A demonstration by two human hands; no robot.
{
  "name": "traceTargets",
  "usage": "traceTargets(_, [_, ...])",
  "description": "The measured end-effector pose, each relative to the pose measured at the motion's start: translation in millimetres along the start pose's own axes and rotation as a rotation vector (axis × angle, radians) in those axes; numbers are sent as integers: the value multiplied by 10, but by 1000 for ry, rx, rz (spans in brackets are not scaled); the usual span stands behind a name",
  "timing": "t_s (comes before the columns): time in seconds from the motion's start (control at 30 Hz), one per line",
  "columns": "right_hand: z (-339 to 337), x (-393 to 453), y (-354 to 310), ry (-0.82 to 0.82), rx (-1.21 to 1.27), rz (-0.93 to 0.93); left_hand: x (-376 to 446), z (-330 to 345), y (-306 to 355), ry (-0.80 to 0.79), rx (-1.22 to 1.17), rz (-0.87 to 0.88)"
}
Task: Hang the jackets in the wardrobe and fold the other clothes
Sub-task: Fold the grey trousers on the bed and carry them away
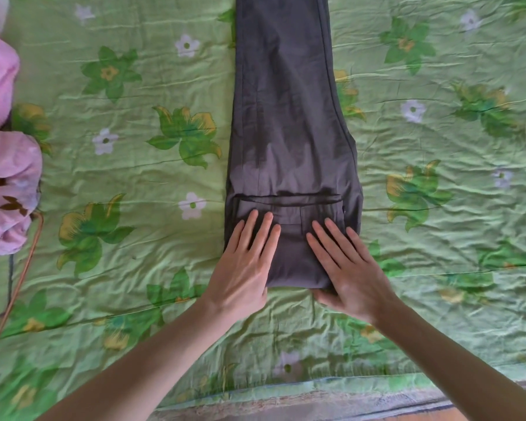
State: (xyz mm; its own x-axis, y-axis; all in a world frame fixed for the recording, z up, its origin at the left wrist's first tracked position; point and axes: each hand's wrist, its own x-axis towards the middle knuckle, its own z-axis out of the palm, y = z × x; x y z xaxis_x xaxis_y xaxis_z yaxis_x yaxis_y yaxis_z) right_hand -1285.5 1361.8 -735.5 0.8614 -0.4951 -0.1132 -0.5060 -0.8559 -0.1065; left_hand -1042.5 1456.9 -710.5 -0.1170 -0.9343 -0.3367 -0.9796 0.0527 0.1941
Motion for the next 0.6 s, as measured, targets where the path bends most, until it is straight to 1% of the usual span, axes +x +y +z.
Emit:
traceTargets(0.13, [-111, -45, -105, 22, 37, 30, -131, -26, -27, 43, -109, 18])
traceTargets(0.2, [-164, -97, -149, 20, 48, 16, -221, -52, -38, 19, -125, 30])
traceTargets(0.3, [-224, -248, -185, 27, 110, -52, -360, -161, 7, -31, -141, 52])
traceTargets(0.4, [-311, -458, -196, 72, 190, -97, -474, -362, 90, -135, -275, 36])
traceTargets(0.5, [-430, -642, -180, 174, 275, -111, -548, -572, 130, -208, -370, 51])
traceTargets(0.6, [-549, -732, -164, 240, 426, -47, -573, -793, 86, -363, -507, 35])
